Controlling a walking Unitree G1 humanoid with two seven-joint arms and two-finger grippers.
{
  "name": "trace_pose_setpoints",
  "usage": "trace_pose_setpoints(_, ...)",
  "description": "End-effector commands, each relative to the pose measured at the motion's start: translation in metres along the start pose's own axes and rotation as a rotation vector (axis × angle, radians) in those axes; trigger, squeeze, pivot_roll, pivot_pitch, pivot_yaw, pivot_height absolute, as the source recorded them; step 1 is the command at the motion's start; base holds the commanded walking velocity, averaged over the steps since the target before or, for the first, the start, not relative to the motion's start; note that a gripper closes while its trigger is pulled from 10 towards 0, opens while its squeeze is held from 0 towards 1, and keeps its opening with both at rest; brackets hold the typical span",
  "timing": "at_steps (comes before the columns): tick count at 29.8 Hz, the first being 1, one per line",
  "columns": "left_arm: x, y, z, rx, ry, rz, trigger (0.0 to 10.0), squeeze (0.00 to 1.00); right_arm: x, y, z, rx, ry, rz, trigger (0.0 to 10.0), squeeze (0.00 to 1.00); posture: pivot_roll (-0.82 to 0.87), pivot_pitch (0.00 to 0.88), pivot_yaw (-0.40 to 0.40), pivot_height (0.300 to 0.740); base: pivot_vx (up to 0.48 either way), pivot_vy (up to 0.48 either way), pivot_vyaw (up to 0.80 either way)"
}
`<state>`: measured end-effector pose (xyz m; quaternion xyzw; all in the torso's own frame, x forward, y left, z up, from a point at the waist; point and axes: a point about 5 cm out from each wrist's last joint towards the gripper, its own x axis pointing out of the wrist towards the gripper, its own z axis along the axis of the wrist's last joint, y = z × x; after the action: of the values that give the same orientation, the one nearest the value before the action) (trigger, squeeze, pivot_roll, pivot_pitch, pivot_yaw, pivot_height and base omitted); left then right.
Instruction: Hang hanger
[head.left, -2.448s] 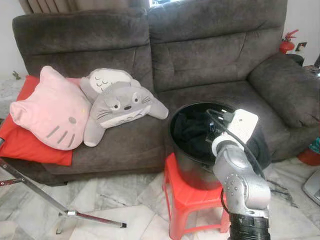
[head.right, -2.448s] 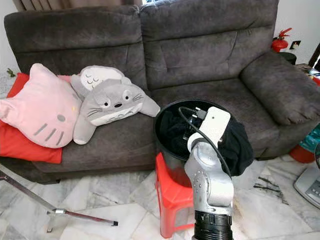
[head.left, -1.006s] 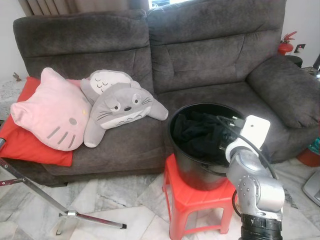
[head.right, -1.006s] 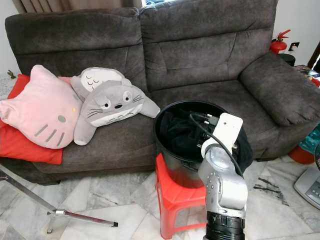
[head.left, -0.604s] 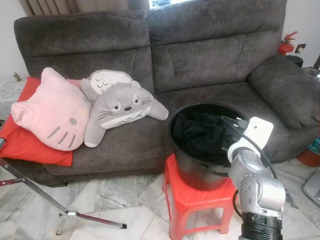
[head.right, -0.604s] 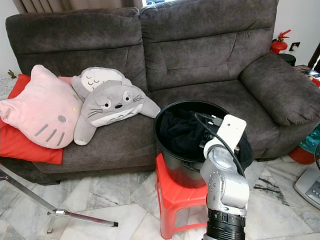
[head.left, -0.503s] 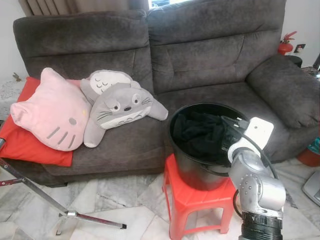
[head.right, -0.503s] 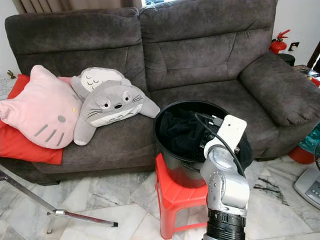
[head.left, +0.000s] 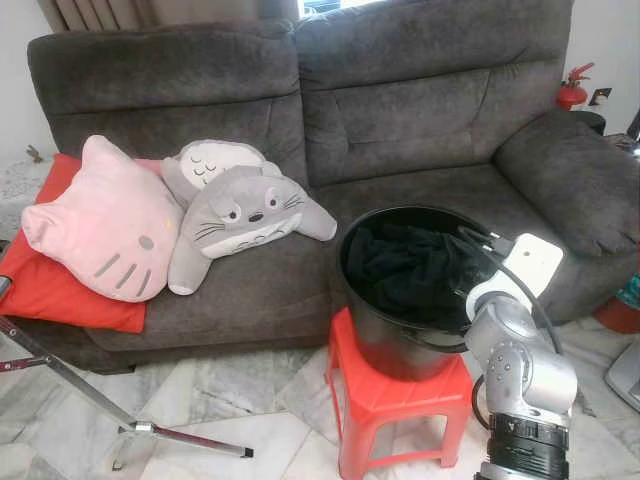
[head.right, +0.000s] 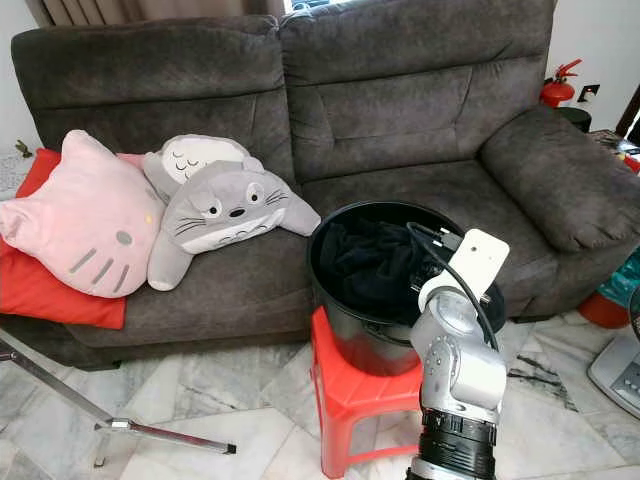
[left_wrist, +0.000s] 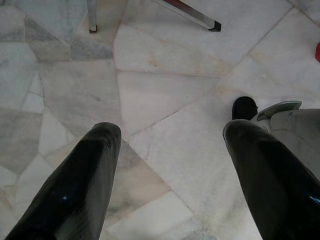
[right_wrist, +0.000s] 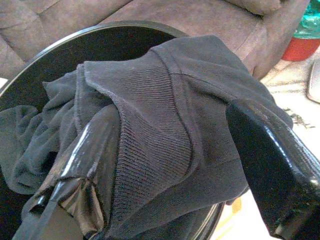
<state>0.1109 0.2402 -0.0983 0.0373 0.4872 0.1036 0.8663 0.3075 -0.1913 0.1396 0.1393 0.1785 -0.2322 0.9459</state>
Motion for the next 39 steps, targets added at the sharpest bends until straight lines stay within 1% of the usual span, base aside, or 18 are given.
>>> trace_pose_setpoints(1,-0.001,0.004,-0.004,0.011,0.026,0.003,10.0,0.00,0.002,0.004,0.003,0.015,-0.003,0.006,10.0,0.00,-0.21,0.000,0.098,0.740,0.000,0.000,0.00)
trace_pose_setpoints(9,-0.001,0.004,-0.004,0.018,0.030,-0.006,10.0,0.00,0.007,0.005,0.001,0.036,0.017,0.007,10.0,0.00,-0.21,0.000,0.102,0.740,0.000,0.000,0.00)
trace_pose_setpoints(10,-0.001,0.004,-0.004,0.019,0.031,-0.005,10.0,0.00,0.008,0.013,-0.002,0.022,0.039,0.064,10.0,0.00,-0.21,0.000,0.102,0.740,0.000,0.000,0.00)
trace_pose_setpoints(11,-0.001,0.004,-0.004,0.019,0.031,-0.005,10.0,0.00,0.008,0.013,-0.002,0.022,0.039,0.064,10.0,0.00,-0.21,0.000,0.102,0.740,0.000,0.000,0.00)
trace_pose_setpoints(12,-0.001,0.004,-0.004,0.018,0.031,-0.005,10.0,0.00,0.008,0.018,-0.003,0.014,0.052,0.098,10.0,0.00,-0.21,0.000,0.102,0.740,0.000,0.000,0.00)
trace_pose_setpoints(14,-0.001,0.004,-0.004,0.018,0.031,-0.005,10.0,0.00,0.008,0.018,-0.003,0.013,0.053,0.101,10.0,0.00,-0.21,0.000,0.102,0.740,0.000,0.000,0.00)
trace_pose_setpoints(15,-0.001,0.004,-0.005,0.019,0.032,-0.003,10.0,0.00,0.007,0.024,-0.004,-0.024,0.042,0.138,10.0,0.00,-0.21,0.000,0.103,0.740,0.000,0.000,0.00)
trace_pose_setpoints(18,-0.001,0.004,-0.005,0.019,0.032,-0.003,10.0,0.00,0.006,0.027,-0.004,-0.039,0.038,0.153,10.0,0.00,-0.21,0.000,0.103,0.740,0.000,0.000,0.00)
trace_pose_setpoints(20,-0.001,0.004,-0.005,0.019,0.032,-0.003,10.0,0.00,0.007,0.027,-0.004,-0.039,0.038,0.153,10.0,0.00,-0.21,0.000,0.103,0.740,0.000,0.000,0.00)
trace_pose_setpoints(22,-0.001,0.004,-0.005,0.019,0.032,-0.005,10.0,0.00,0.008,0.020,-0.005,-0.037,0.031,0.093,10.0,0.00,-0.20,0.000,0.102,0.740,0.000,0.000,0.00)
trace_pose_setpoints(23,-0.001,0.004,-0.005,0.019,0.032,-0.005,10.0,0.00,0.008,0.020,-0.005,-0.037,0.031,0.093,10.0,0.00,-0.20,0.000,0.102,0.740,0.000,0.000,0.00)
trace_pose_setpoints(24,-0.001,0.004,-0.005,0.020,0.033,-0.007,10.0,0.00,0.010,0.016,-0.005,-0.041,0.027,0.065,10.0,0.00,-0.20,0.000,0.103,0.740,0.000,0.000,0.00)
trace_pose_setpoints(29,-0.001,0.004,-0.005,0.019,0.036,-0.012,10.0,0.00,0.011,0.013,-0.007,-0.050,0.029,0.057,10.0,0.00,-0.20,0.000,0.102,0.740,0.000,0.000,0.00)
trace_pose_setpoints(39,-0.001,0.005,-0.005,0.020,0.038,-0.012,10.0,0.00,0.016,0.006,-0.002,-0.023,0.002,0.005,10.0,0.00,-0.20,0.000,0.105,0.740,0.000,0.000,0.00)
